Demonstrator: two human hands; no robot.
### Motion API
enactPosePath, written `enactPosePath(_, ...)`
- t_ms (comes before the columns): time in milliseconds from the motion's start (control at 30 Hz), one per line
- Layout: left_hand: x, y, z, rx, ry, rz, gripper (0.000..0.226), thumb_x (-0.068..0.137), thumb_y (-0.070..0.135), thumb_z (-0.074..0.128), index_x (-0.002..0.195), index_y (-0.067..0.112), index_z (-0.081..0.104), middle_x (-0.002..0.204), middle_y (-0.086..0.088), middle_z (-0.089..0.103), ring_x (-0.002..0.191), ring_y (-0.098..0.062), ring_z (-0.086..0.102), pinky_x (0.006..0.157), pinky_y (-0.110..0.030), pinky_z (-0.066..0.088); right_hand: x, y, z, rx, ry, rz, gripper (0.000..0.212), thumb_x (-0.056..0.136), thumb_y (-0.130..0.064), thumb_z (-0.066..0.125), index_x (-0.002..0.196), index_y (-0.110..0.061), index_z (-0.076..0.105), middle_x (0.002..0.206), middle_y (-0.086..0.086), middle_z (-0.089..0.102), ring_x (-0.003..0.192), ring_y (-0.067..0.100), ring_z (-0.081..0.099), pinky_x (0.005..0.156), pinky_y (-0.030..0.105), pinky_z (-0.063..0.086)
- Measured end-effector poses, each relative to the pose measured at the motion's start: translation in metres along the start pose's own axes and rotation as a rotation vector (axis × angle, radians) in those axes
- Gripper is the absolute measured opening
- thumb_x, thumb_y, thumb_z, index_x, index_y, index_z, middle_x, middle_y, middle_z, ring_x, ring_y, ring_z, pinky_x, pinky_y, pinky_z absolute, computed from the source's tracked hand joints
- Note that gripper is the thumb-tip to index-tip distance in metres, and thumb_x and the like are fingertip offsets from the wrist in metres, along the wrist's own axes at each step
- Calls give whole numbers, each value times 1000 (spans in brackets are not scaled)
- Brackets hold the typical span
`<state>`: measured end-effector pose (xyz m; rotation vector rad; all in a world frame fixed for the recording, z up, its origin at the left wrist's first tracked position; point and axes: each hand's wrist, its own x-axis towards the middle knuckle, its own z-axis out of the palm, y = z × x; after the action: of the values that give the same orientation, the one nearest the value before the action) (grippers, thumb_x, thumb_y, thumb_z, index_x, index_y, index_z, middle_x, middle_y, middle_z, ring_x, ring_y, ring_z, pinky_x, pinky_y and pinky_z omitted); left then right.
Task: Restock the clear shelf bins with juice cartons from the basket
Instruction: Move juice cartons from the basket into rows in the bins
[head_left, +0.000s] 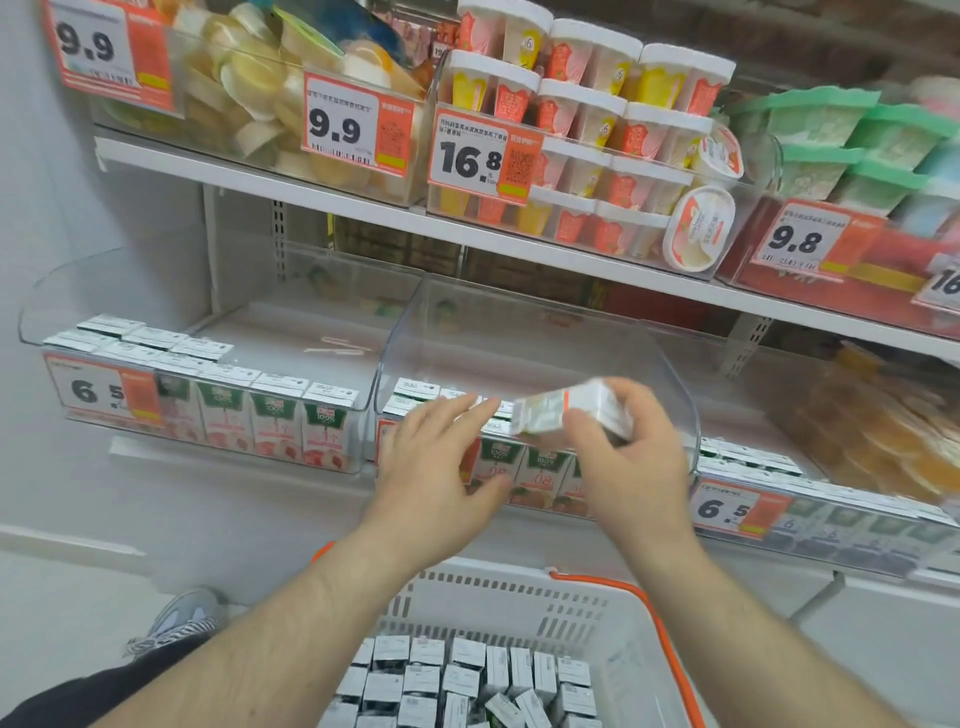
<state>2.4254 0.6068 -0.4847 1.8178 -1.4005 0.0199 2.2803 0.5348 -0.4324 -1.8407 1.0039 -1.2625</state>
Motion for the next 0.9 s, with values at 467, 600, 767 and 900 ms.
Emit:
enactPosePath(467, 20, -12, 40, 384, -87, -85, 68, 86, 34, 55, 147, 39, 25, 157, 14, 15, 146, -22, 1, 110, -54, -24, 128, 42, 36, -595, -638, 414, 20, 73, -29, 72, 83, -12, 67, 81, 5, 56, 64, 21, 47, 57, 30, 37)
enactPosePath(600, 19, -15, 42, 384, -79, -66, 64, 86, 32, 55, 144, 39, 30, 152, 15, 20, 142, -20, 4, 102, -48, -34, 138, 58, 30, -488, -723, 603, 39, 81, -35, 60, 115, -16, 60, 82, 10, 49, 49, 17, 37, 52, 31, 29)
enactPosePath(767, 20, -17, 45, 395, -59, -47, 64, 84, 30, 56, 143, 37, 34, 150, 15, 24, 142, -21, 7, 100, -46, -35, 138, 60, 37, -571, -769, 521, 12, 75, -22, 56, 85, -19, 50, 83, 10, 41, 71, 25, 37, 66, 41, 28)
enactPosePath(900, 20, -17, 45, 404, -75, -54, 64, 84, 29, 56, 143, 38, 32, 150, 16, 23, 141, -20, 6, 98, -45, -36, 133, 52, 35, -715, -758, 388, 14, 85, -25, 56, 76, -17, 48, 76, 4, 45, 66, 21, 38, 64, 35, 28)
